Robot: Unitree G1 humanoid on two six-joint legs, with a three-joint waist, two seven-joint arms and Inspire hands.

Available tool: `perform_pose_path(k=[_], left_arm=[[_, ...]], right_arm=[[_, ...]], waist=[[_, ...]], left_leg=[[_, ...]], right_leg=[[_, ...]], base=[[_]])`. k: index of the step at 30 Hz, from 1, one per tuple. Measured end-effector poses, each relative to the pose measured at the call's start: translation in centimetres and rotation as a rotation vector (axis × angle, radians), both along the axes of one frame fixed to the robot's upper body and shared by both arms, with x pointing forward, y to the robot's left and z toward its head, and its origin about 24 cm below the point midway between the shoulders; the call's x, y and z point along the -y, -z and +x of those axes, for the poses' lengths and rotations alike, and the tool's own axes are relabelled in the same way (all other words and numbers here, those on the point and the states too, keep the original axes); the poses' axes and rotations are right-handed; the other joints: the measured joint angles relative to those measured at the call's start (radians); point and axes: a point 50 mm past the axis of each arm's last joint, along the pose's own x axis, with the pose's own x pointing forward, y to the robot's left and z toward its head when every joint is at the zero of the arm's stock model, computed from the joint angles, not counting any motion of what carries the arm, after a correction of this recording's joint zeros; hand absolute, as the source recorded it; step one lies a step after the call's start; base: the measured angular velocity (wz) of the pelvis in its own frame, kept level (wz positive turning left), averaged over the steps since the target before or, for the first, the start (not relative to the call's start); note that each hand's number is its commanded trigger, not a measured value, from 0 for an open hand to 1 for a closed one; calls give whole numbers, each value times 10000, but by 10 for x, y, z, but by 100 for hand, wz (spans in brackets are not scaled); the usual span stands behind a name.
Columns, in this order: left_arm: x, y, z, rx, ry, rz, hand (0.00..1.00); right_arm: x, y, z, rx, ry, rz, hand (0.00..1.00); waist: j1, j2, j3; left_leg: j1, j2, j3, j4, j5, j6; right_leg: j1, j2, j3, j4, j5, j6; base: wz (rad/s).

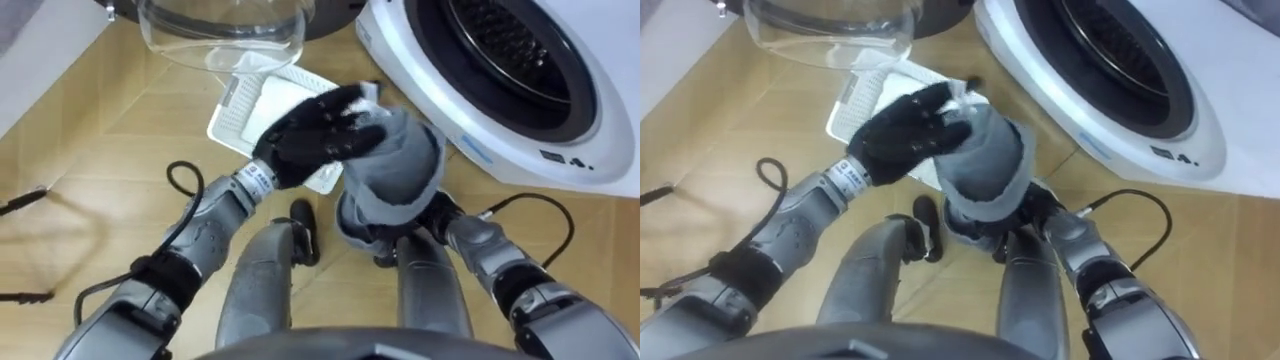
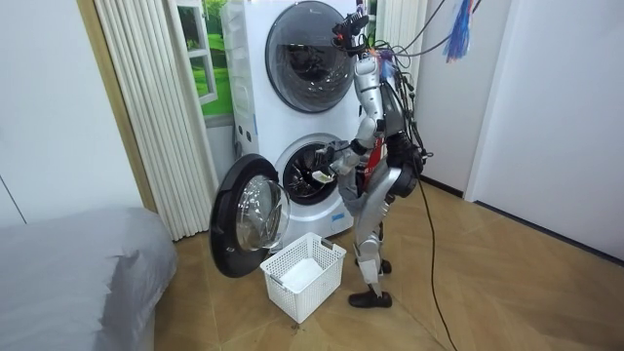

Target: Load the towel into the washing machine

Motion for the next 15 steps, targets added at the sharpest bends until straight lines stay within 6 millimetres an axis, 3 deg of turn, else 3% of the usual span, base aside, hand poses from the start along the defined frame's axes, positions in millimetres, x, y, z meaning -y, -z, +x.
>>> perform_pose_path(k=[6, 15], left_arm=[[-24, 11, 3, -891, -2135, 1446, 0], [-22, 20, 0, -1500, -3049, 2715, 0]], right_arm=[[18, 3, -5, -448, 1440, 323, 100], [42, 1, -2, -1174, 3392, 1216, 100]], waist=[[456, 22, -5], [708, 55, 14]], left_leg=[[10, -161, -105, -154, 137, 41], [-180, -468, -548, -295, 355, 87]], right_leg=[[36, -154, -143, 9, -16, 10], [63, -479, -620, 97, -129, 51]], base=[[11], [20]])
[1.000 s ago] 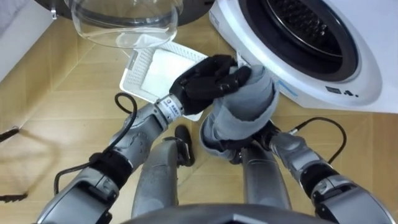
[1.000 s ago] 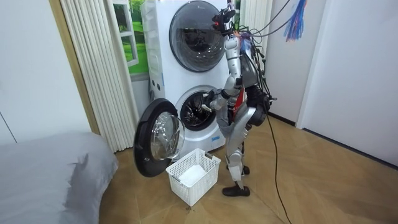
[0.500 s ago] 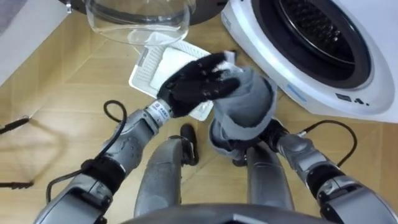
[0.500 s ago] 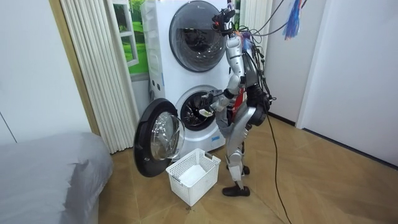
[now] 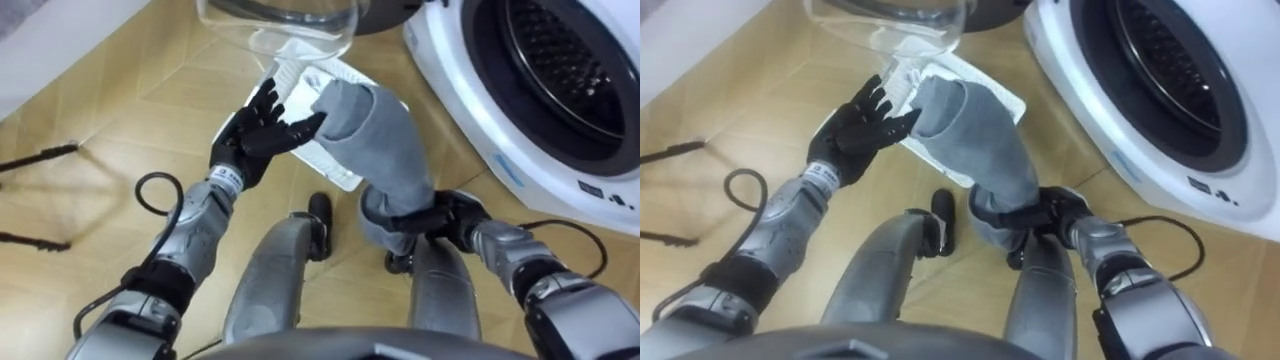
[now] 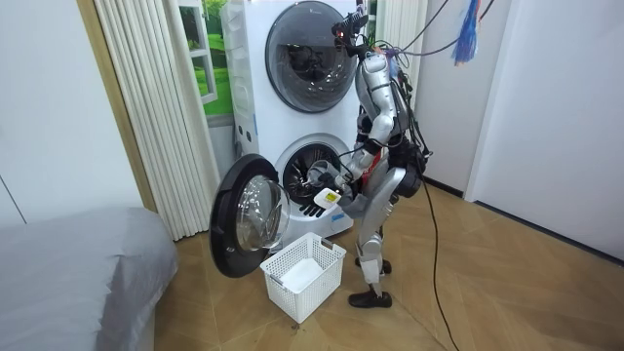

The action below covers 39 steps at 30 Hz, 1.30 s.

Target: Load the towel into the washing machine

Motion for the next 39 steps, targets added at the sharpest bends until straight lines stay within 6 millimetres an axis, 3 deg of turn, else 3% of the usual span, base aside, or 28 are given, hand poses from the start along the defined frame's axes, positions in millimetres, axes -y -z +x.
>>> perform_pose_path(k=[4, 10, 15, 22, 30, 39], left_arm=[[-2, 0, 1, 10, -10, 373, 0], [-1, 1, 0, 99, 485, 1219, 0], [3, 3, -1, -123, 764, 1799, 0], [4, -5, 3, 66, 417, 1789, 0], [2, -2, -4, -293, 154, 1611, 0], [2, -2, -4, -478, -81, 1756, 0]], right_arm=[[8, -1, -2, -91, 421, 478, 100], [7, -6, 5, 73, 1496, 2123, 100], [6, -10, 12, 519, 3556, 3820, 100], [5, -11, 13, 702, 4689, 4829, 100], [19, -18, 18, 1930, 8141, 7116, 100], [33, -19, 12, 2170, 9103, 7227, 100]], waist=[[-24, -49, 31], [-112, -231, 151], [-138, -277, 180], [-144, -278, 178], [-298, -296, 159], [-310, -277, 137]], left_leg=[[-10, -144, -54, -6, 8, 13], [-160, -274, -310, 171, 32, 17], [-397, -424, -415, 350, 33, 30], [-689, -382, -414, 693, 30, 30], [-778, -385, -274, 785, 32, 35], [-897, -342, -259, 929, 32, 35]], right_leg=[[-30, -186, -127, 184, -154, 12], [-32, -350, -388, 340, -304, 33], [-231, -470, -386, 651, -447, 102], [-484, -510, -380, 978, -533, 20], [-742, -598, -294, 1330, -554, -28], [-853, -569, -292, 1356, -511, -81]], base=[[16], [16], [11], [2], [-2], [-1]])
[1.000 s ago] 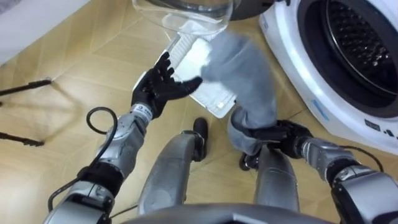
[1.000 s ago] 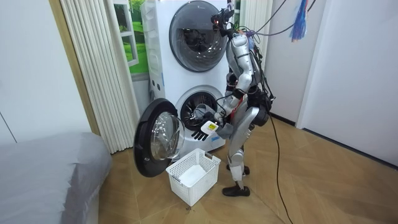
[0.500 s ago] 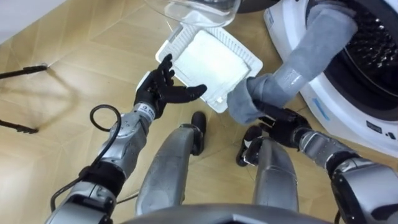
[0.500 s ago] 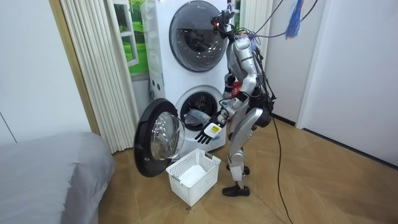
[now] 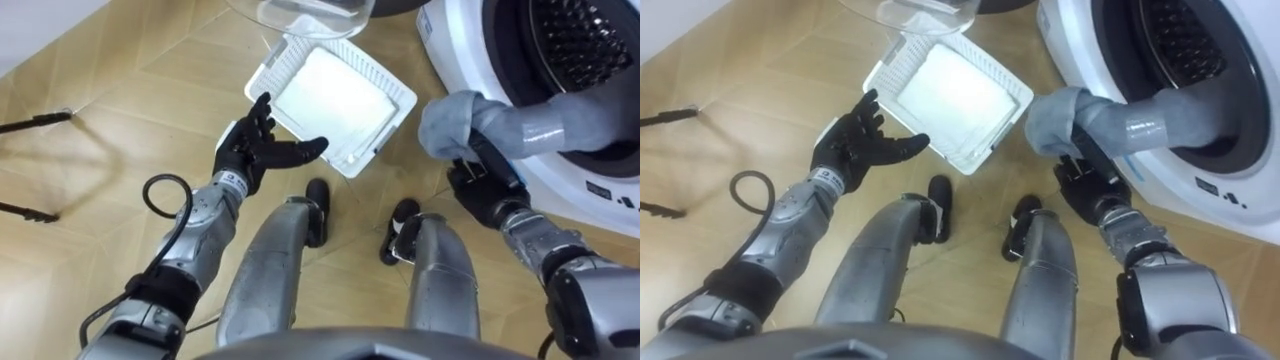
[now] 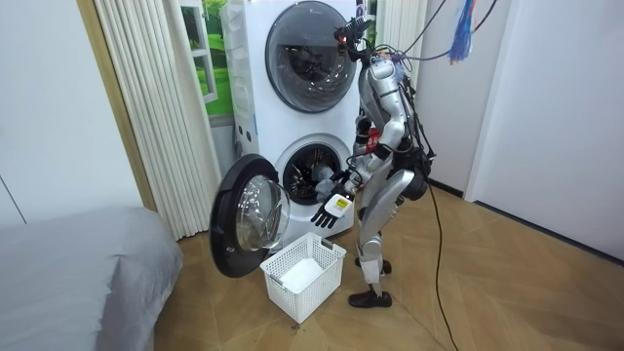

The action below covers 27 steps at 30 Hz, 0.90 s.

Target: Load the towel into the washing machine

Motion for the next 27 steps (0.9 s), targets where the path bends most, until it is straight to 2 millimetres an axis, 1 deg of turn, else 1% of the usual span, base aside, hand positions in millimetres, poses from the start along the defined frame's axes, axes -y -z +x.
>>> perform_pose_path(k=[4, 7, 10, 11, 12, 13, 15, 16, 18, 19, 21, 22, 23, 24, 25, 27], left_arm=[[1, 1, -1, -113, -142, -33, 0], [2, 1, -1, -209, -129, 18, 0], [-1, 3, -2, -316, -348, 165, 0], [-5, 3, -3, -326, -487, 305, 0], [-10, 4, -4, -367, -596, 484, 0], [-13, 4, -5, -372, -671, 579, 0], [-21, -1, -3, -208, -963, 908, 0], [-22, -2, -3, -166, -1021, 957, 0], [-27, -3, -2, -79, -1328, 1181, 0], [-27, -4, -2, -76, -1385, 1202, 0], [-29, -6, -2, -11, -1566, 1292, 0], [-29, -7, -2, 35, -1597, 1300, 0], [-28, -9, -2, 146, -1657, 1273, 0], [-26, -12, -2, 289, -1616, 1207, 0], [-26, -14, -1, 354, -1589, 1176, 0], [-26, -15, 0, 466, -1596, 1178, 0]], right_arm=[[1, 0, 0, -112, 260, 51, 100], [4, -2, 2, -197, 883, 242, 100], [9, -5, 6, -204, 1458, 379, 100], [9, -7, 9, -242, 1510, 347, 100], [10, -9, 12, -288, 1660, 403, 100], [11, -10, 13, -312, 1765, 455, 100], [19, -20, 24, -358, 1993, 270, 100], [21, -23, 27, -332, 2112, 249, 100], [26, -35, 39, -92, 2649, 381, 100], [29, -39, 42, -6, 2775, 390, 100], [39, -55, 53, 208, 3324, 347, 100], [41, -58, 55, 233, 3420, 314, 100], [43, -65, 61, 204, 3692, 420, 52], [42, -68, 65, 70, 3946, 685, 25], [42, -68, 65, -37, 4016, 714, 0], [42, -69, 66, -374, 4268, 849, 0]], waist=[[-6, 2, -3], [-26, -14, -12], [-110, -73, -50], [-232, -117, -76], [-351, -216, -137], [-397, -293, -174], [-605, -542, -250], [-640, -584, -257], [-859, -814, -273], [-927, -855, -270], [-1114, -999, -258], [-1146, -1037, -255], [-1229, -1091, -258], [-1308, -1101, -256], [-1320, -1102, -256], [-1343, -1140, -242]], left_leg=[[28, -33, 15, 53, 0, 1], [22, -47, 16, 0, -1, 4], [32, -59, 23, -24, 23, 19], [26, -60, 25, -27, 30, 21], [33, -63, 44, -31, 32, 23], [47, -71, 69, -32, 36, 26], [130, -81, 160, -52, 39, 34], [159, -81, 164, -44, 39, 35], [283, -66, 283, -48, 31, 49], [278, -66, 292, -52, 26, 57], [206, -60, 307, -65, 13, 78], [194, -57, 306, -65, 14, 81], [184, -48, 304, -63, 11, 89], [174, -42, 305, -55, 3, 109], [172, -39, 316, -53, 0, 118], [233, -20, 416, -41, -17, 160]], right_leg=[[2, -25, 46, 95, -11, 13], [-14, -19, 131, 152, -26, 21], [-15, -21, 137, 157, -23, 26], [-18, -25, 140, 157, -22, 27], [-29, -36, 154, 174, -21, 26], [-39, -66, 158, 203, -20, 24], [-29, -88, 193, 221, -17, 28], [7, -88, 194, 214, -15, 33], [68, -75, 291, 202, -7, 61], [59, -74, 302, 204, -5, 65], [0, -78, 307, 201, -16, 100], [-4, -78, 304, 192, -19, 105], [0, -76, 296, 169, -19, 108], [20, -84, 268, 156, -22, 119], [29, -85, 264, 149, -19, 133], [98, -124, 243, 129, -24, 159]], base=[[0], [0], [1], [0], [0], [-4], [-8], [-5], [-6], [-7], [0], [0], [4], [7], [8], [2]])
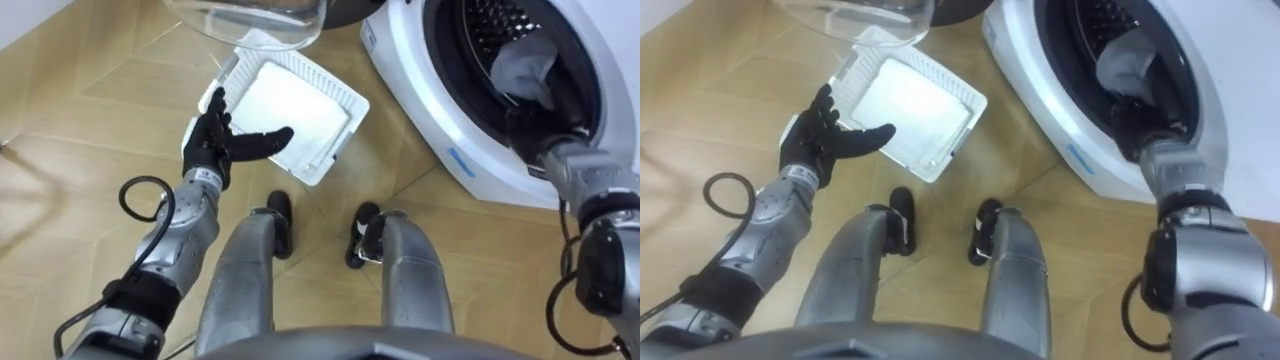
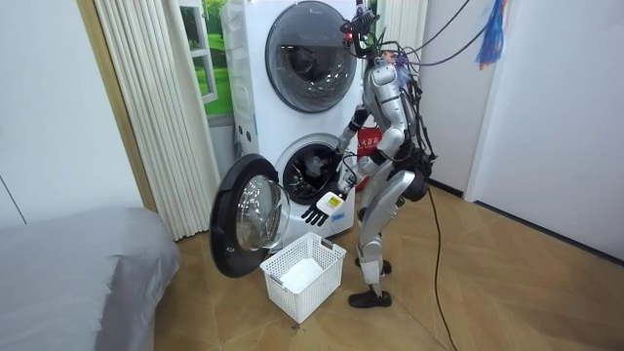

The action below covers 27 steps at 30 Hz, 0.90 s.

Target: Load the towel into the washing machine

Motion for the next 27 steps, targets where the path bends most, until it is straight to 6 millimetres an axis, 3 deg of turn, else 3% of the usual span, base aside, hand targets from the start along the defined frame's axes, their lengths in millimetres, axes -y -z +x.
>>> perform_pose_path(k=[7, 15, 22, 27], left_arm=[[-5, -2, 1, 190, -10, 342, 0], [-10, -7, 5, 608, -168, 490, 0], [-13, -9, 8, 717, -117, 494, 0], [-17, -3, 6, 456, -193, 569, 0]], right_arm=[[2, -5, 3, -412, 941, 870, 0], [8, -7, 1, -716, 1949, 1140, 0], [16, -2, -8, -831, 2746, 1211, 0], [22, 12, -27, -1361, 3370, 1281, 0]], waist=[[-117, -187, 100], [-174, -191, 112], [40, 89, 205], [317, 280, 192]], left_leg=[[144, -36, 248, -147, -65, 159], [135, -74, 502, -153, -174, 337], [500, -45, 391, -360, -177, 344], [1380, -86, 352, -902, -177, 343]], right_leg=[[69, -160, 86, 13, -124, 178], [102, -306, 97, -29, -213, 364], [669, -201, -124, -559, -118, 464], [1585, -145, -217, -1111, -77, 529]], base=[[3], [1], [3], [0]])
